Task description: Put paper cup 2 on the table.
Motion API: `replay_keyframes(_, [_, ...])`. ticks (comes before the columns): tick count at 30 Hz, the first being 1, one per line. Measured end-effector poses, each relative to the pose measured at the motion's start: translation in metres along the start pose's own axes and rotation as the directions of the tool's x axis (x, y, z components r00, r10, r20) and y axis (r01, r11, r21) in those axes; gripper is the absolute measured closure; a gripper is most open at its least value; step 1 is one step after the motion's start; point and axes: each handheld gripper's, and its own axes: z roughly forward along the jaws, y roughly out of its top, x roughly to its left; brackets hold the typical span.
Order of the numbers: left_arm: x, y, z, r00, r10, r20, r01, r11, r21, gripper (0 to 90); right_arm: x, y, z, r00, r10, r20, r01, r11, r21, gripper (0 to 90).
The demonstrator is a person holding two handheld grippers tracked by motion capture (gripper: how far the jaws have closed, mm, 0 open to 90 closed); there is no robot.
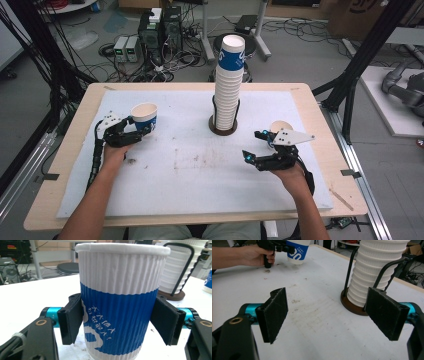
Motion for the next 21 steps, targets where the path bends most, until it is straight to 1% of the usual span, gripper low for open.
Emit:
replay_keyframes(1, [0.0, 0.0, 0.0, 1.0, 0.003, -0.001, -0.003, 0.9999, 0.014, 29.9, 0.0, 0.0, 0.0, 1.0, 0.003, 0.001, -0.003, 1.0, 0.0, 19.0])
replay_keyframes(4, [-0.001, 0.001, 0.002, 0.9995, 0.005, -0.03, -0.004, 0.9988, 0.049, 29.9, 0.0, 0.0, 0.001, 1.0, -0.002, -0.001, 0.002, 1.0, -0.002, 19.0])
replay_keyframes(6, [-0.003, 0.003, 0.005, 0.999, 0.013, -0.043, -0.009, 0.9956, 0.093, 29.9, 0.0, 0.001, 0.0, 1.0, -0.002, -0.001, 0.002, 1.0, 0.0, 19.0])
replay_keyframes(11, [-0.005, 0.004, 0.011, 0.9977, 0.035, -0.059, -0.025, 0.9877, 0.154, 29.9, 0.0, 0.001, 0.0, 1.0, -0.005, -0.003, 0.005, 1.0, -0.001, 19.0])
replay_keyframes(13, [-0.006, 0.004, 0.011, 0.9972, 0.039, -0.063, -0.029, 0.9869, 0.159, 29.9, 0.0, 0.0, 0.0, 1.0, 0.003, -0.002, -0.003, 1.0, 0.001, 19.0])
replay_keyframes(16, [-0.006, 0.004, 0.009, 0.9973, 0.029, -0.067, -0.017, 0.9848, 0.173, 29.7, -0.001, 0.0, -0.002, 1.0, 0.004, -0.001, -0.004, 1.0, 0.0, 19.0])
replay_keyframes(18, [-0.008, 0.006, 0.007, 0.9963, 0.053, -0.069, -0.039, 0.9804, 0.193, 29.6, -0.001, 0.0, -0.003, 1.0, 0.005, 0.002, -0.005, 1.0, -0.002, 19.0])
replay_keyframes(20, [-0.009, 0.006, 0.006, 0.9951, 0.07, -0.07, -0.054, 0.9777, 0.203, 29.4, 0.0, 0.0, -0.003, 1.0, 0.003, 0.001, -0.003, 1.0, -0.002, 19.0])
replay_keyframes(21, [-0.01, 0.006, 0.006, 0.9949, 0.069, -0.073, -0.053, 0.978, 0.202, 29.4, 0.0, 0.0, -0.003, 1.0, 0.006, 0.0, -0.006, 1.0, -0.001, 19.0])
